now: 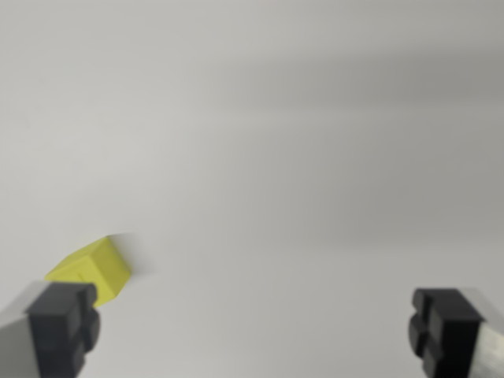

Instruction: Pick yellow cube

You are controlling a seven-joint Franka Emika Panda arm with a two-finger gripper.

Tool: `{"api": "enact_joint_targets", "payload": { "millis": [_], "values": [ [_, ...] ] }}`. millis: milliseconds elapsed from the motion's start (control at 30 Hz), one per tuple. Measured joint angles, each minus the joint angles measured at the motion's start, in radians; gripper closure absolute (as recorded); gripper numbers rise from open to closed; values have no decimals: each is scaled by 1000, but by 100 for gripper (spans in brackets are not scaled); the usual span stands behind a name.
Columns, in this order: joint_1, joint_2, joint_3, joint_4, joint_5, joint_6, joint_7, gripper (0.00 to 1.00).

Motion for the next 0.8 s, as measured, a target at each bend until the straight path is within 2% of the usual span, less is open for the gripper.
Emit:
{"api": "enact_joint_targets", "payload": {
  "millis": [233, 800],
  "values": [
    [2, -3, 0, -9, 0, 3, -8, 0],
    [44, -21, 1, -140, 1, 108, -40, 0]
  ]
}}
